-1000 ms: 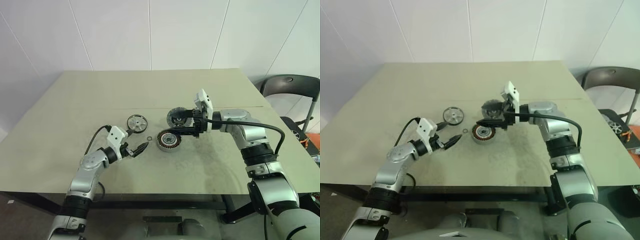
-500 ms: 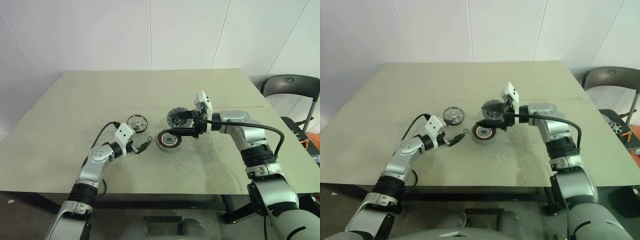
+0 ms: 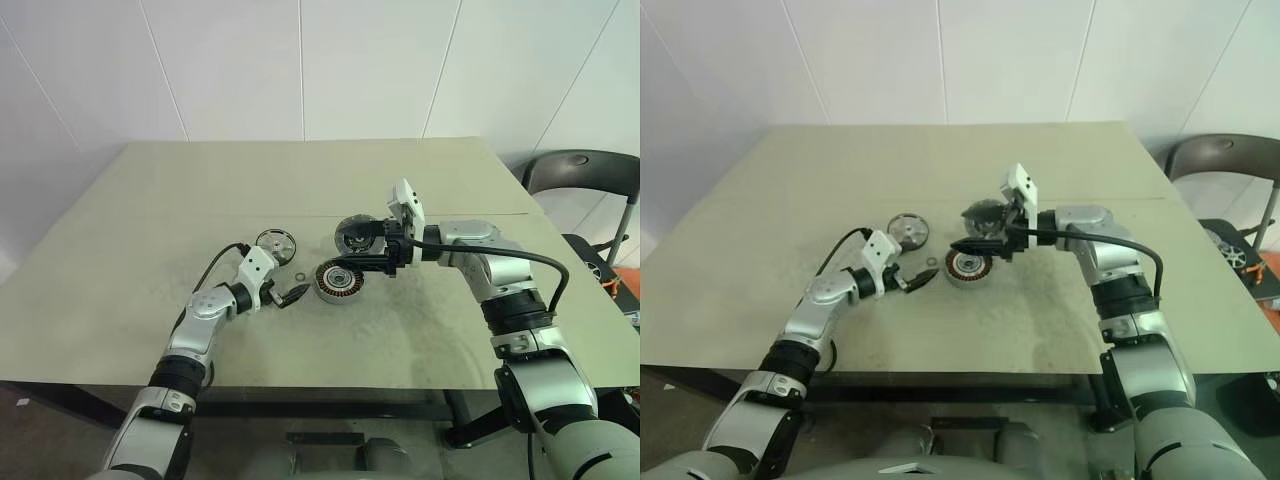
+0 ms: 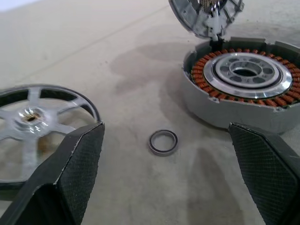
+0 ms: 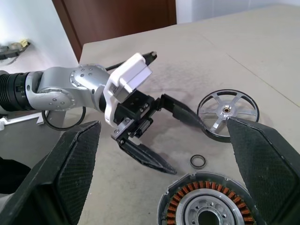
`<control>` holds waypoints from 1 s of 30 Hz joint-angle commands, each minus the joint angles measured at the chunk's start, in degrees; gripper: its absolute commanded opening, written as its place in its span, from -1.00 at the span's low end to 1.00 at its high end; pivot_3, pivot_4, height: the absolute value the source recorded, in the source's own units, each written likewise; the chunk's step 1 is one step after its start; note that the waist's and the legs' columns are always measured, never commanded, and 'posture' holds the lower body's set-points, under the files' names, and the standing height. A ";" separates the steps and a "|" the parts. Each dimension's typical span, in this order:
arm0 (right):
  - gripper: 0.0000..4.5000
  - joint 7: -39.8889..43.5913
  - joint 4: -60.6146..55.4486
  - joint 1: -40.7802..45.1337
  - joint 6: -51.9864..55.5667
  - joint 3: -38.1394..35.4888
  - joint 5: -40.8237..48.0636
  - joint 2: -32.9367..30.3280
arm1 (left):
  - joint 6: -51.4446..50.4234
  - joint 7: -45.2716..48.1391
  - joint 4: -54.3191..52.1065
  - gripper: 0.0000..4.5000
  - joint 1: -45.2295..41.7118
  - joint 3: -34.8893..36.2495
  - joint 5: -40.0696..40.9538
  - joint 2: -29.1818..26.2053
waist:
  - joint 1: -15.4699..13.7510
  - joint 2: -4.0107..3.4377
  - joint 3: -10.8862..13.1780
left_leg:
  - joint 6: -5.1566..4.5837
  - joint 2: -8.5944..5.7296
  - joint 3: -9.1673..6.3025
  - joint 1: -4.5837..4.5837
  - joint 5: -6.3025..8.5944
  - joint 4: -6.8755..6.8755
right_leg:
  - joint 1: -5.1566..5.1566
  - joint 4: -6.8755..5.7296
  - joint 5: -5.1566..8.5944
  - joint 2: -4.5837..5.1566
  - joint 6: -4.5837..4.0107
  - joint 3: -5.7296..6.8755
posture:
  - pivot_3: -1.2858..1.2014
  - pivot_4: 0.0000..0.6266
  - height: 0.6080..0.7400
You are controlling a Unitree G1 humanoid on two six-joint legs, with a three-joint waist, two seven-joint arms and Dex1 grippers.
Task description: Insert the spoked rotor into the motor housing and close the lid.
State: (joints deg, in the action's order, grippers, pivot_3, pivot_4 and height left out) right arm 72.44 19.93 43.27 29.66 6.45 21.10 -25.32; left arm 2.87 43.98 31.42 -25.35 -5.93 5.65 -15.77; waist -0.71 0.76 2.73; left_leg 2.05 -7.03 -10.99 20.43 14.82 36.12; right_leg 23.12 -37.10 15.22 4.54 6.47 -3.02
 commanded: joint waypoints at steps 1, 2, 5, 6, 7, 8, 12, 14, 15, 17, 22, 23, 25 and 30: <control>0.99 -0.01 -2.79 0.86 -0.01 -0.75 1.29 0.27 | -1.16 1.02 0.29 1.00 -1.97 0.85 2.19 1.84 | -0.05 0.00 0.00 | 0.00 0.00 -0.01 0.00 0.00 0.00 | 0.00 0.00 0.00 0.00 0.00 0.00 | 0.03 -1.00 1.00; 0.99 -0.04 -2.87 0.79 -0.01 -0.74 1.31 0.26 | -1.58 1.25 0.35 1.00 -1.99 0.89 2.32 2.23 | -0.05 0.00 0.00 | 0.00 0.00 -0.01 0.01 0.00 0.01 | -0.01 0.00 0.00 0.00 0.00 0.00 | 0.03 -1.00 1.00; 0.99 -0.17 -3.21 0.49 0.00 -0.88 1.54 0.20 | -1.61 1.39 0.83 1.00 -1.85 0.28 1.66 2.85 | -0.05 0.00 0.00 | 0.00 -0.01 -0.01 0.00 0.00 0.02 | -0.01 0.00 -0.01 0.01 0.02 0.00 | 0.03 -1.00 1.00; 0.99 -0.24 -3.28 0.43 -0.03 -0.92 1.61 0.20 | -1.68 1.43 0.92 1.00 -1.88 0.30 1.73 3.04 | -0.07 -0.01 -0.01 | 0.00 -0.01 -0.01 0.00 0.00 0.02 | -0.02 0.00 -0.01 0.01 0.02 0.00 | 0.03 -1.00 1.00; 0.99 -0.29 -3.33 0.39 -0.05 -0.96 1.68 0.20 | -1.74 1.48 0.99 1.00 -1.95 0.29 1.75 3.18 | -0.08 -0.01 -0.01 | 0.00 -0.01 -0.01 0.00 0.00 0.03 | -0.02 0.00 -0.01 0.01 0.02 0.00 | 0.03 -1.00 1.00; 0.99 -0.34 -3.41 0.33 -0.07 -0.98 1.73 0.21 | -1.74 1.53 1.01 1.00 -1.97 0.23 1.68 3.24 | -0.07 -0.01 -0.01 | 0.00 -0.01 -0.01 0.00 0.00 0.04 | -0.03 0.00 -0.01 0.01 0.03 0.00 | 0.03 -1.00 1.00; 0.99 -0.55 -3.40 0.19 -0.23 -0.98 1.73 0.32 | -1.47 0.89 1.41 1.00 -2.12 0.11 0.85 3.04 | -0.07 -0.01 -0.01 | 0.00 -0.02 -0.01 0.00 0.00 0.04 | -0.03 0.00 -0.02 0.01 0.03 0.00 | 0.03 -1.00 1.00; 0.99 -0.64 -3.36 0.14 -0.34 -0.95 1.72 0.39 | -1.48 0.44 1.71 1.00 -2.21 0.23 0.68 2.90 | -0.05 -0.01 -0.01 | 0.00 -0.02 -0.01 0.00 0.00 0.04 | -0.03 0.00 -0.02 0.01 0.03 0.00 | 0.03 -1.00 1.00; 0.99 -0.67 -3.36 0.13 -0.38 -0.96 1.74 0.42 | -1.52 0.25 1.84 1.00 -2.25 0.31 0.67 2.85 | -0.05 -0.01 -0.01 | 0.00 -0.02 -0.01 0.00 0.00 0.04 | -0.03 0.00 -0.02 0.01 0.03 0.00 | 0.03 -1.00 1.00; 0.99 -0.79 -3.28 0.18 -0.54 -0.92 1.67 0.54 | -1.92 0.06 2.13 1.00 -2.29 0.47 0.78 2.82 | -0.04 -0.01 -0.01 | 0.00 -0.02 -0.01 0.00 0.00 0.04 | -0.03 0.00 -0.02 0.01 0.03 0.00 | 0.03 -1.00 1.00; 1.00 -0.80 -3.38 0.47 -0.84 -0.85 1.65 0.83 | -2.82 -3.36 4.42 0.41 -3.43 1.68 0.57 2.90 | -0.01 -0.01 -0.01 | 0.00 -0.01 -0.01 -0.01 0.00 0.04 | -0.02 -0.01 -0.02 0.01 0.04 0.00 | 0.03 -1.00 1.00; 1.00 -0.79 -3.37 0.48 -0.88 -0.86 1.61 0.85 | -2.88 -3.43 4.64 0.29 -3.53 1.68 0.69 2.87 | 0.00 -0.01 -0.01 | 0.00 -0.01 -0.01 -0.01 0.00 0.04 | -0.02 -0.01 -0.02 0.00 0.03 0.00 | 0.03 -1.00 1.00; 1.00 -0.72 -3.43 0.40 -0.99 -0.87 1.56 0.83 | -3.46 -3.64 4.74 0.00 -3.49 1.75 0.93 2.89 | 0.00 -0.01 -0.01 | 0.00 -0.01 -0.01 -0.01 0.00 0.03 | -0.02 -0.01 -0.02 0.00 0.03 0.00 | 0.03 -1.00 1.00; 1.00 -0.78 -3.30 0.37 -1.32 -0.97 1.47 0.81 | -3.90 -4.29 4.44 -0.80 -2.96 2.58 1.54 3.13 | 0.01 -0.01 -0.01 | 0.00 -0.01 -0.01 -0.01 0.00 0.04 | -0.02 -0.02 -0.02 0.00 0.03 0.00 | 0.03 -1.00 1.00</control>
State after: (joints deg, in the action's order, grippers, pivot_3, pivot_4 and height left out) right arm 71.73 19.04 42.73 29.47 6.45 21.60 -24.72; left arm -1.00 40.92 36.37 -27.78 -4.79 6.72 -12.92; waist -0.71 0.75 2.72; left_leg 2.05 -7.05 -11.00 20.41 14.82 36.15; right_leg 23.10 -37.12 15.20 4.54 6.51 -3.02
